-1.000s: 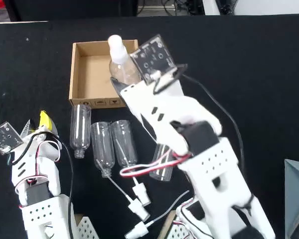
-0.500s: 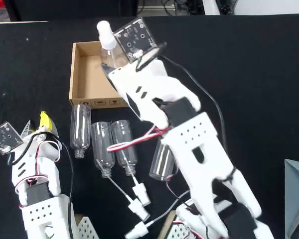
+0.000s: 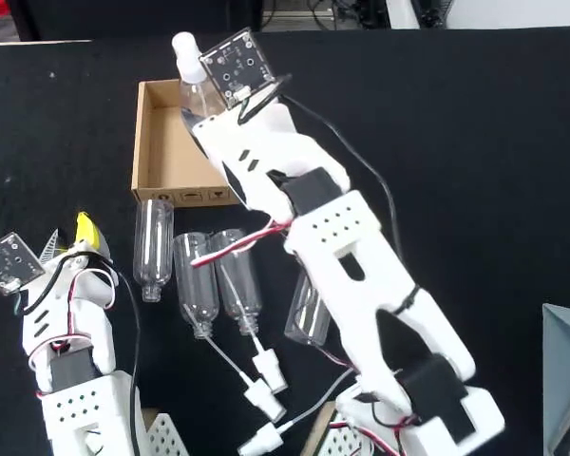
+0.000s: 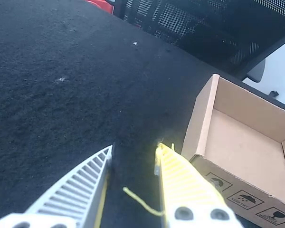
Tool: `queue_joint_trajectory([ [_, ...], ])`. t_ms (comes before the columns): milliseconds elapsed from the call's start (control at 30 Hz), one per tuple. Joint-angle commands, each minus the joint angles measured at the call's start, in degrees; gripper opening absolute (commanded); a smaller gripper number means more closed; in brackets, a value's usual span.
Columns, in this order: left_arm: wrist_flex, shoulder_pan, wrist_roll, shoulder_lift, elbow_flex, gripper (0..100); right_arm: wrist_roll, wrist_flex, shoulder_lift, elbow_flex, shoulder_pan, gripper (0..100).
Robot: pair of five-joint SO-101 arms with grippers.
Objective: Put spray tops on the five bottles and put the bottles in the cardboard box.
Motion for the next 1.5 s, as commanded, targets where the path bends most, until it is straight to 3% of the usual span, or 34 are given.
queue_joint_trajectory([
  [0,-0.2,0.0,-0.5,-0.8,1.5,14,-0.4,-5.1,1.1,-4.3,-1.1,2.6],
  [567,-0.3,0.0,-0.5,-0.8,1.5,14,-0.5,-24.9,17.5,-5.9,-1.1,2.6],
  [833,-0.3,0.0,-0.5,-0.8,1.5,14,-6.9,-25.2,30.2,-18.2,-0.8,2.6],
  [1467,-0.3,0.0,-0.5,-0.8,1.5,14,-7.3,-25.5,58.3,-47.3,-1.1,2.6],
])
